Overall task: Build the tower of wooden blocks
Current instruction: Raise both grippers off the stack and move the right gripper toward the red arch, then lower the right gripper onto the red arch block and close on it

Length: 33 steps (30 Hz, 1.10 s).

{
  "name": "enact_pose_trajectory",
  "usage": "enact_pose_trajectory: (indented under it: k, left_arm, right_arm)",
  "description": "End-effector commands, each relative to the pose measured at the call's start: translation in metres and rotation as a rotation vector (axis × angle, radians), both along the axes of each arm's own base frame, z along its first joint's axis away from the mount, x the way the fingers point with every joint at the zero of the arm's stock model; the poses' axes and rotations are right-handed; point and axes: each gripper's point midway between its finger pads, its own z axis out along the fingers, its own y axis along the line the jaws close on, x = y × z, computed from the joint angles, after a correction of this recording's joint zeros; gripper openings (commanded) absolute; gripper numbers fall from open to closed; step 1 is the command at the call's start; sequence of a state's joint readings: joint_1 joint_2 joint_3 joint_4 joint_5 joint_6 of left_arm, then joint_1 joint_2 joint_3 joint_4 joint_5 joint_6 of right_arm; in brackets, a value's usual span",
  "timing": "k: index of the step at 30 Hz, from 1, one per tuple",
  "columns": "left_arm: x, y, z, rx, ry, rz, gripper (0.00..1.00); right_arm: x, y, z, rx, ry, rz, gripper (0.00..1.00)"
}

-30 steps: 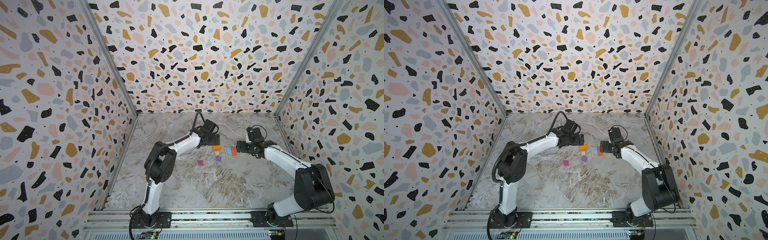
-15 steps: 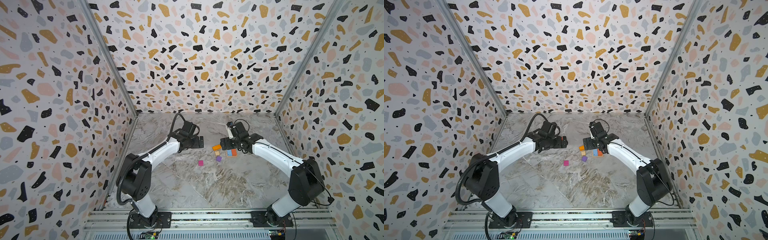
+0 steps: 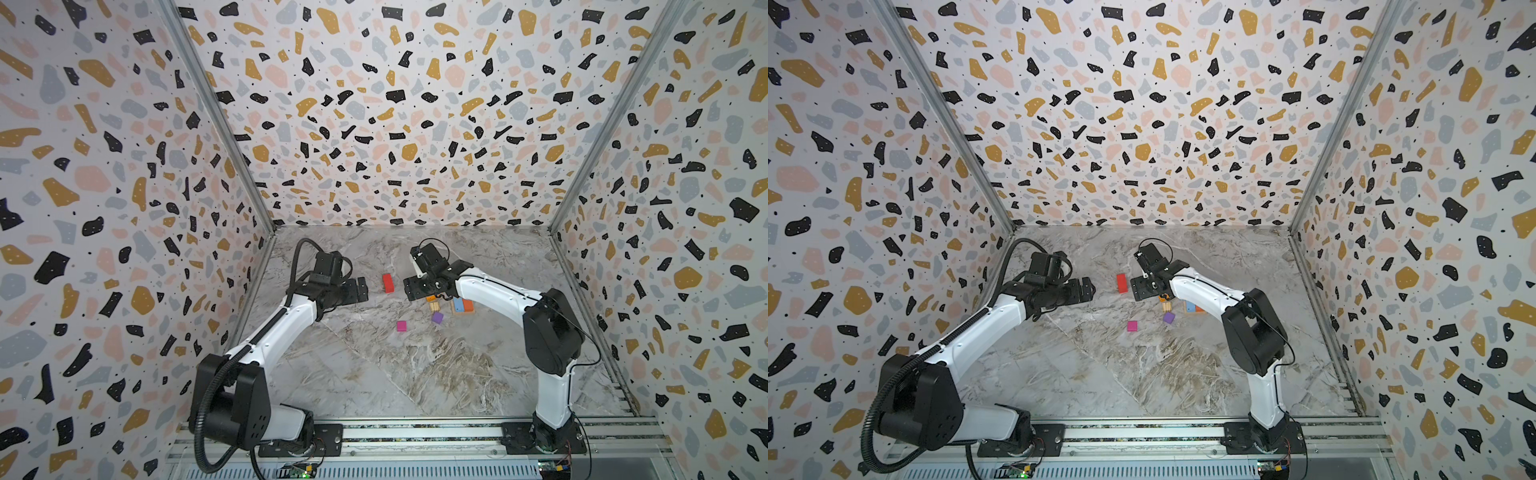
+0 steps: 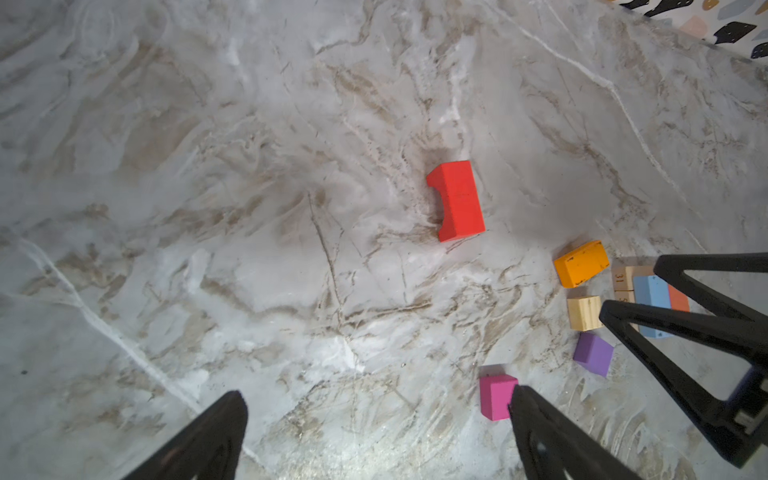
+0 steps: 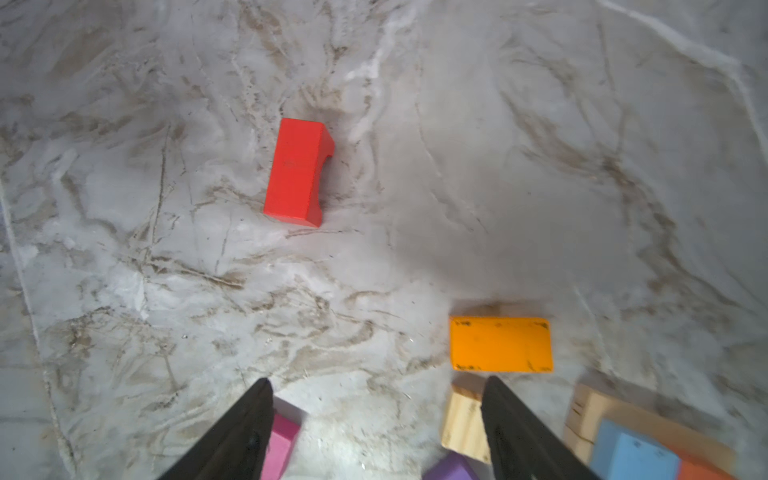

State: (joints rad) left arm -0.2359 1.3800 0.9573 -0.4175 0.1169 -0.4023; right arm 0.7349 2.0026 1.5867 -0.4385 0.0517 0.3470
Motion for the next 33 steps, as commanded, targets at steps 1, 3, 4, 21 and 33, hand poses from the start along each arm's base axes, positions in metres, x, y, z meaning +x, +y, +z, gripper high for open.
enact_pose_trajectory:
  k: [1,3,4,21,33]
  left_arm:
    - [0.005,-0.002,0.005,-0.052,-0.056,-0.026,1.00]
    - [0.005,-0.001,0.003,-0.061,-0.055,-0.028,1.00]
    - [0.005,-0.001,0.003,-0.068,-0.060,-0.028,1.00]
    - [0.003,0.000,0.009,-0.126,-0.082,-0.022,1.00]
    - [0.003,0.000,0.010,-0.132,-0.086,-0.023,1.00]
  right_arm:
    - [0.008,0.022,0.007,0.019,-0.028,0.013,0.76]
    - [0.015,0.030,0.002,0.011,-0.047,0.023,0.74]
    - [0.019,0.034,-0.001,0.010,-0.054,0.028,0.73]
    - [0.054,0.083,-0.036,0.033,-0.093,0.085,0.68]
    - [0.060,0.094,-0.044,0.009,-0.106,0.091,0.42]
